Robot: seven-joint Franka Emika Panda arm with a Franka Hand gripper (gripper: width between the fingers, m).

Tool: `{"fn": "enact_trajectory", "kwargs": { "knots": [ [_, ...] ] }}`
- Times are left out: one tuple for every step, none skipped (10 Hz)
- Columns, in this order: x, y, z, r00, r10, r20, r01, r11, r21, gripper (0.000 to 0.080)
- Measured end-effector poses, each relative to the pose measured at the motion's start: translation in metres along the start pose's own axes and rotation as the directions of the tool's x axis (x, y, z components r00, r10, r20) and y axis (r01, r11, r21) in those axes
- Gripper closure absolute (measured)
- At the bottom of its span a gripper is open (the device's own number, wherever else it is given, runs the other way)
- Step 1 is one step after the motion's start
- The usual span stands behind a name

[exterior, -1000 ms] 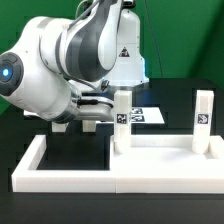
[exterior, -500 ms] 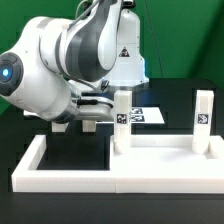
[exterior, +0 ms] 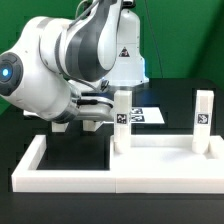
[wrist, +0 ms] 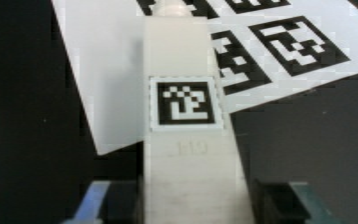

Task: Assemble desk

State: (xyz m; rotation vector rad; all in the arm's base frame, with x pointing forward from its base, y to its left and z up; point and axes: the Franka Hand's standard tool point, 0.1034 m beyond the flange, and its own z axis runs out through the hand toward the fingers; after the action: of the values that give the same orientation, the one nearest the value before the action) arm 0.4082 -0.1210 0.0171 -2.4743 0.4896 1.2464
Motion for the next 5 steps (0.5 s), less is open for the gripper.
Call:
{"fn": "enact_trajectory", "kwargs": {
  "knots": [
    [0.0, 0.0, 0.0, 1.0, 0.0, 0.0, 0.0, 1.0, 0.0, 0.0511],
    [0.0, 0.0, 0.0, 1.0, 0.0, 0.0, 0.0, 1.0, 0.0, 0.0509],
    [0.0, 0.0, 0.0, 1.0, 0.0, 0.0, 0.0, 1.0, 0.0, 0.0509],
    [0.0, 0.0, 0.0, 1.0, 0.0, 0.0, 0.0, 1.0, 0.0, 0.0509],
    [-0.0003, -0.0003, -0.0012, 1.0, -0.001, -0.002, 0.001, 1.0, 0.0, 0.0508]
  ]
}}
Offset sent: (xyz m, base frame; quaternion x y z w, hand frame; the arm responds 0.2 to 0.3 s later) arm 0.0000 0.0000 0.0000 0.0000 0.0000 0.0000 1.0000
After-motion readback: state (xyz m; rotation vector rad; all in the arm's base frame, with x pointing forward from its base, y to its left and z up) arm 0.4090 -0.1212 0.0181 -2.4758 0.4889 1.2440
